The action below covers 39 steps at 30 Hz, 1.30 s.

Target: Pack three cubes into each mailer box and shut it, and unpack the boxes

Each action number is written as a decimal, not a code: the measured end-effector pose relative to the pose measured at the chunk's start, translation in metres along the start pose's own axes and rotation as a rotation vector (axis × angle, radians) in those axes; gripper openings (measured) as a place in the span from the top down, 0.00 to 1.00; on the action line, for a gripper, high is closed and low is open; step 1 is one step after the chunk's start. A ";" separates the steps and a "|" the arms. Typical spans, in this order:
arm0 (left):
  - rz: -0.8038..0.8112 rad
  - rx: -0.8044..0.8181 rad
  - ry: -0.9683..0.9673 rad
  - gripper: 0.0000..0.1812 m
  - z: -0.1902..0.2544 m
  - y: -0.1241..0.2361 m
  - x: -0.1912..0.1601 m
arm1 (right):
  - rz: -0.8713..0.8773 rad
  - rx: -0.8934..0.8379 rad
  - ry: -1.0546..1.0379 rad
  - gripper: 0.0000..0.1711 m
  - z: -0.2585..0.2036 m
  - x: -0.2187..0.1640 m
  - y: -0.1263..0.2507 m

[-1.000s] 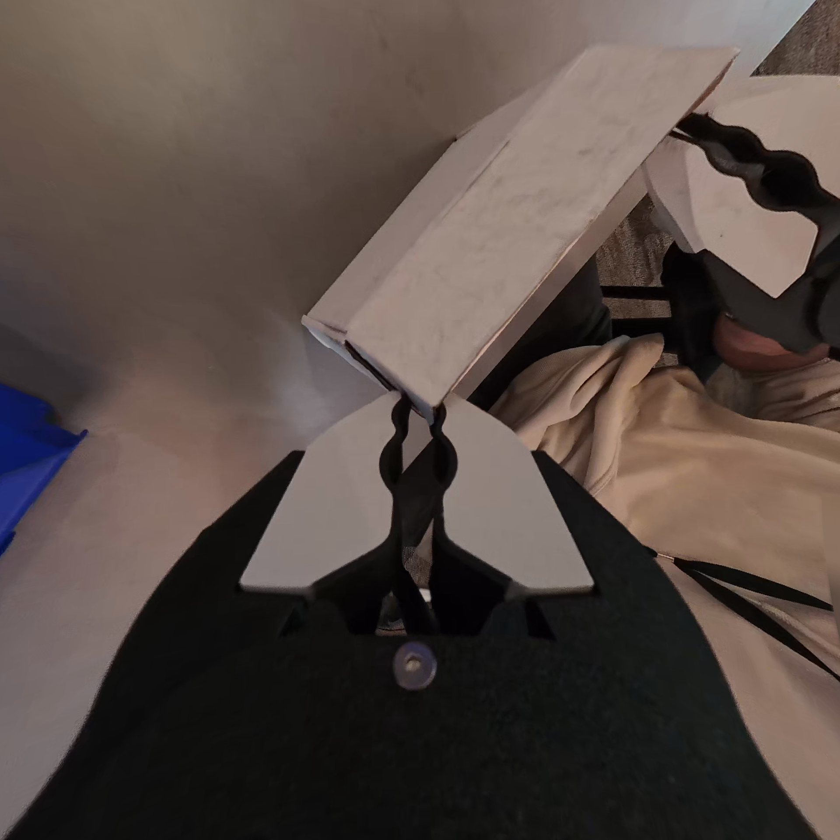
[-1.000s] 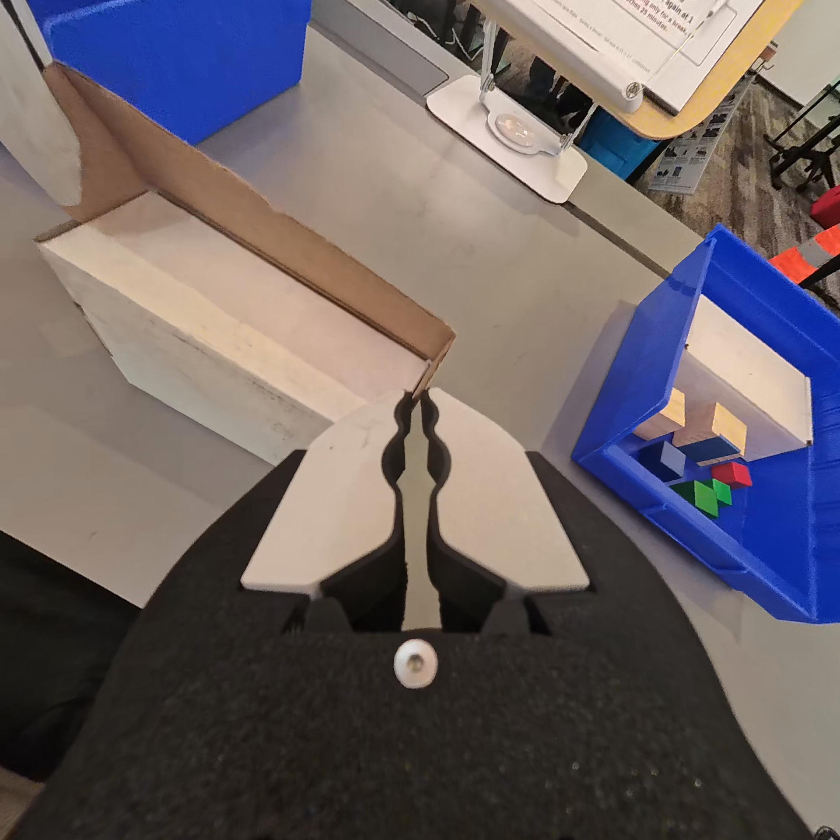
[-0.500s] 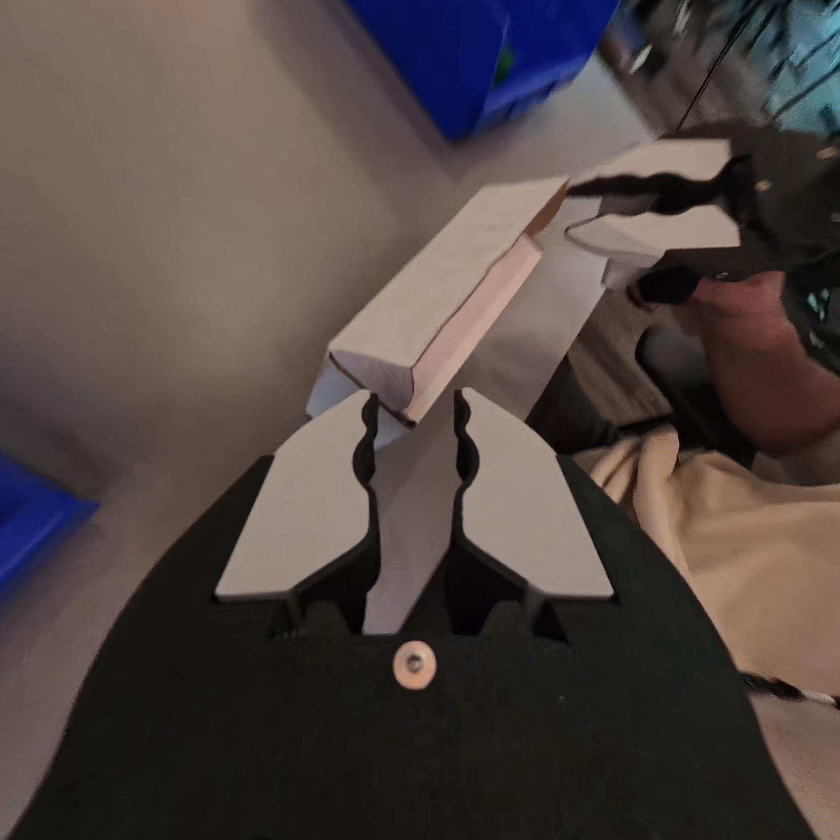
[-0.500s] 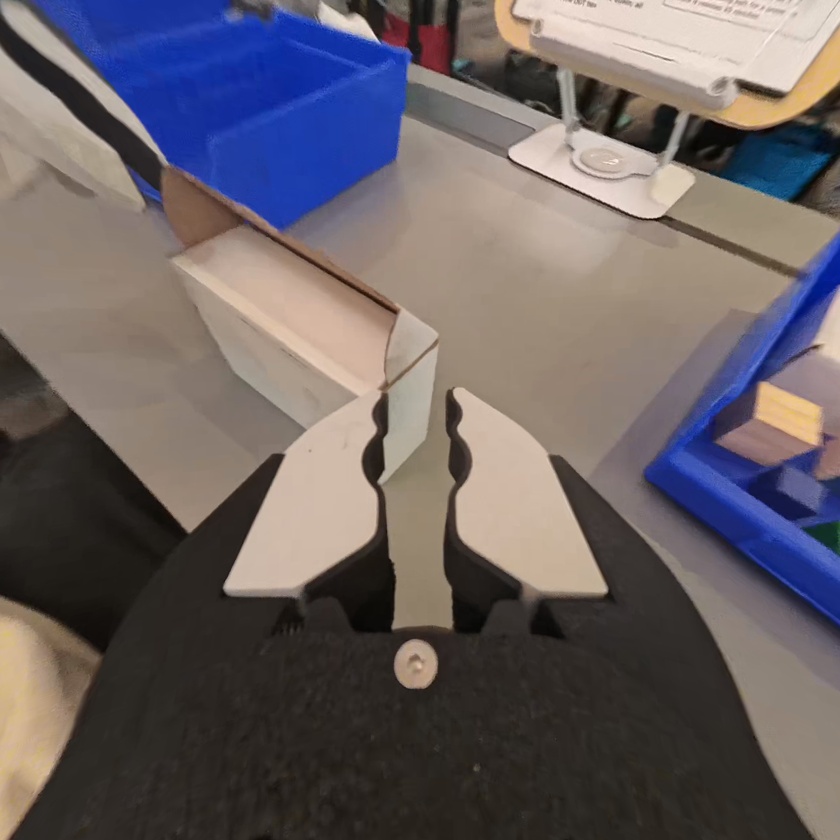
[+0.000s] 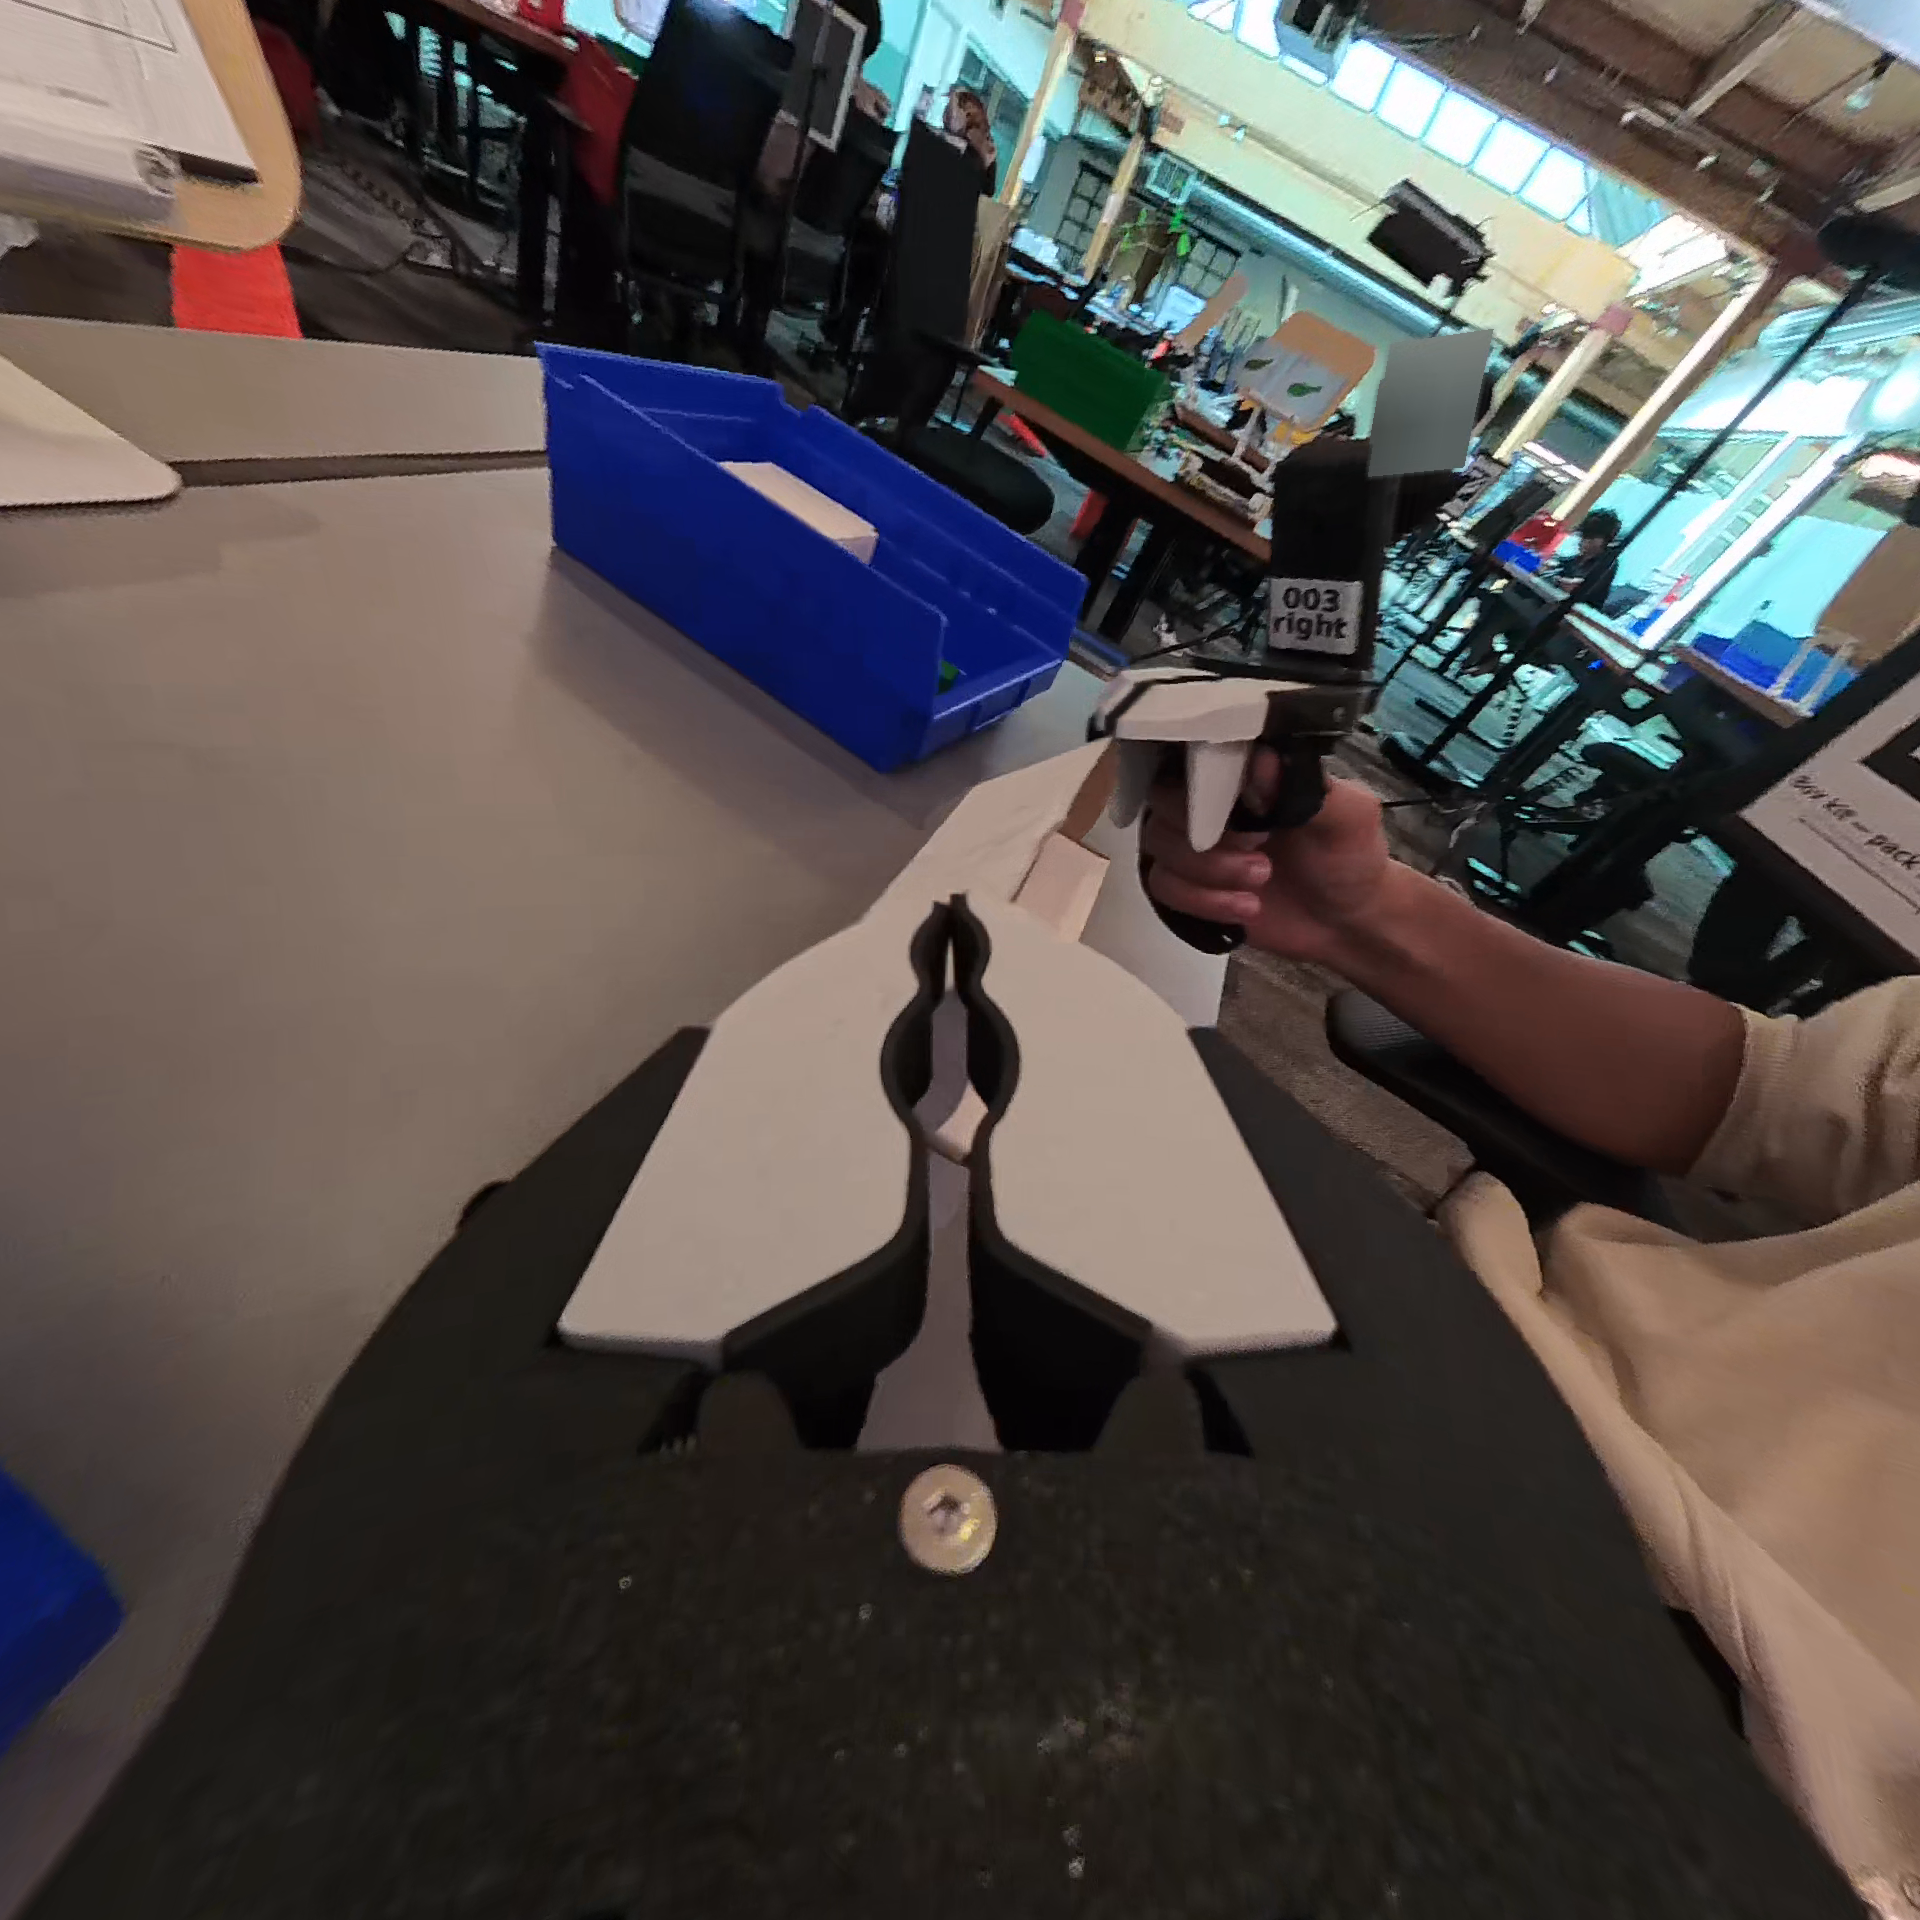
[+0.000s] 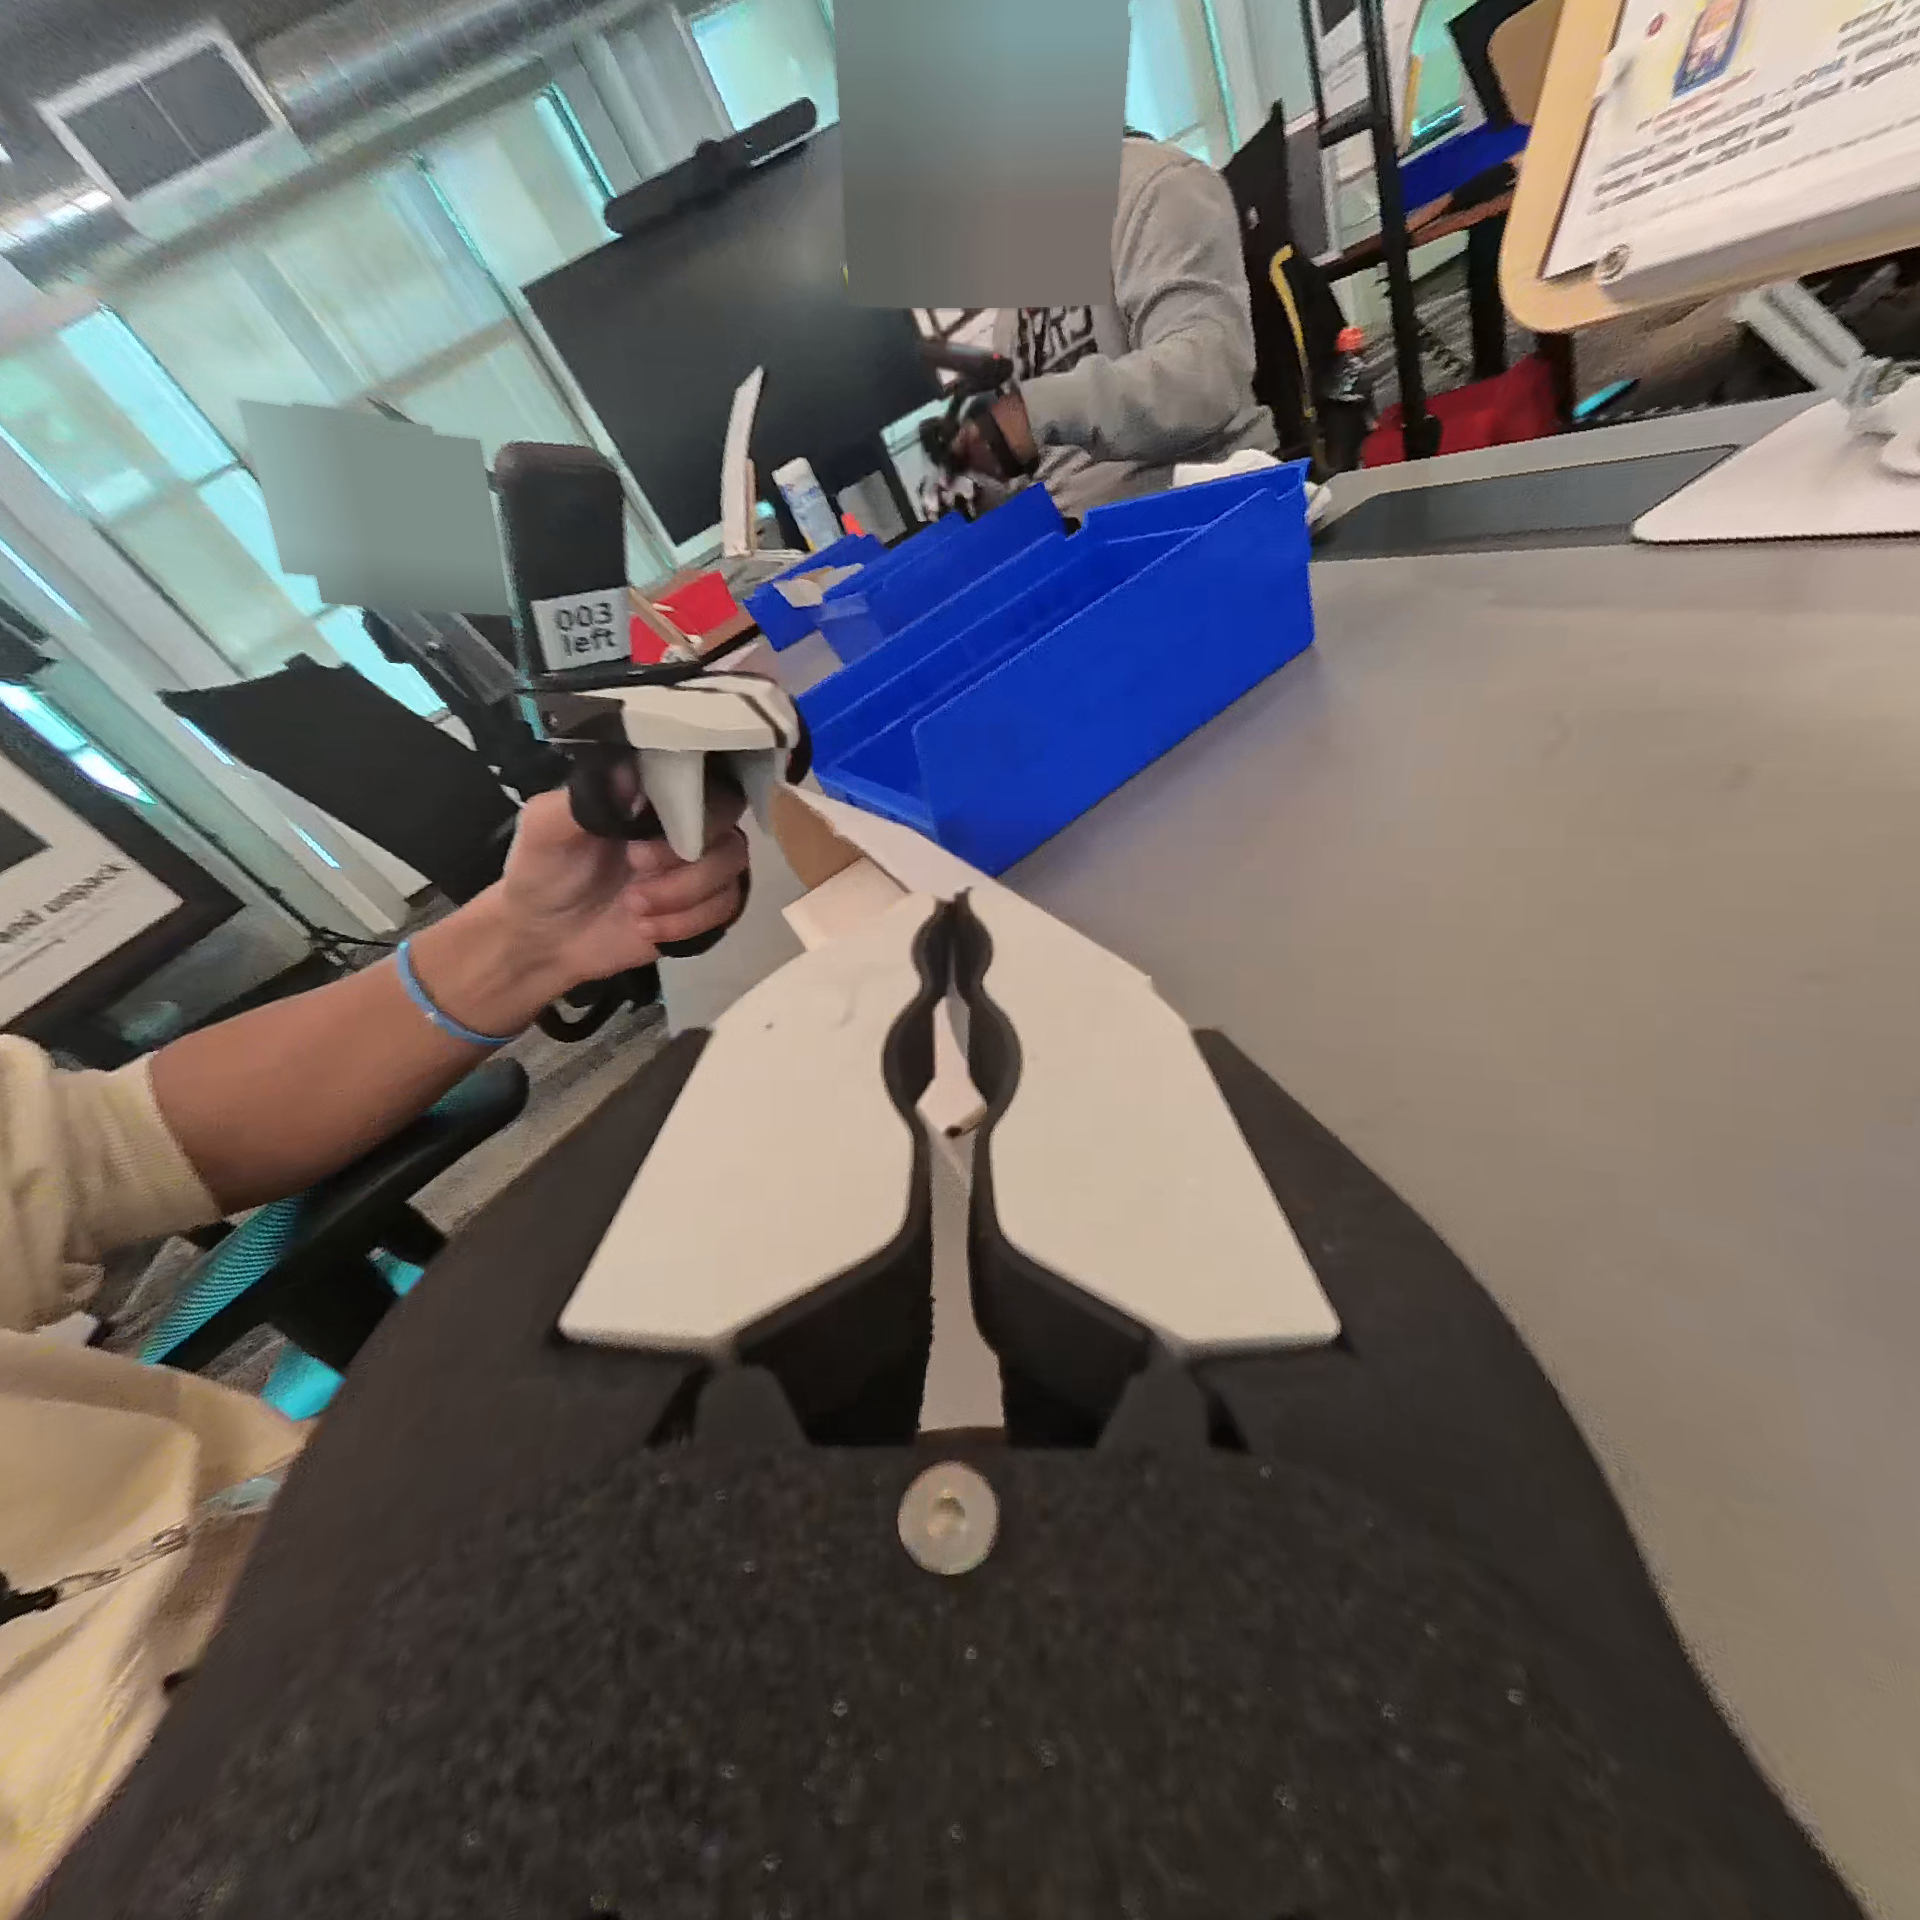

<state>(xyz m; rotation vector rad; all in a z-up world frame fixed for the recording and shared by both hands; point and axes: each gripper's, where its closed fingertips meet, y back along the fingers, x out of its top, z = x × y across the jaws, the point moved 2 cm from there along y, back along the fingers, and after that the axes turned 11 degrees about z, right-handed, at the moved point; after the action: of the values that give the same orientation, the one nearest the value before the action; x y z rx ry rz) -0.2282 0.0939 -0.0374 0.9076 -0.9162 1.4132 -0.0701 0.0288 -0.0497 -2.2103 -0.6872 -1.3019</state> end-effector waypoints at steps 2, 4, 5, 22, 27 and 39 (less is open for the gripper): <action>-0.009 -0.034 -0.009 1.00 0.004 -0.002 -0.005 | 0.009 0.009 -0.001 1.00 0.000 -0.001 0.003; -0.044 -0.049 -0.041 1.00 0.007 -0.003 -0.013 | 0.012 0.017 -0.001 1.00 0.000 -0.002 0.004; -0.041 -0.051 -0.047 1.00 0.007 -0.003 -0.014 | 0.011 0.020 -0.003 1.00 0.000 -0.003 0.005; -0.108 -0.106 -0.073 1.00 0.011 0.004 -0.034 | -0.100 0.057 0.055 1.00 -0.007 -0.022 0.014; -0.133 -0.107 -0.109 1.00 0.013 0.005 -0.038 | -0.131 0.061 0.062 1.00 -0.008 -0.028 0.016; -0.173 -0.094 -0.158 1.00 0.009 0.005 -0.051 | -0.205 0.039 0.055 1.00 -0.002 -0.038 0.019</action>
<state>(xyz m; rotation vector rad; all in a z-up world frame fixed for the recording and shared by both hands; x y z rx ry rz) -0.2314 0.0652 -0.0805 1.0130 -0.9887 1.1548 -0.0757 0.0065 -0.0858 -2.1090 -0.9299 -1.4299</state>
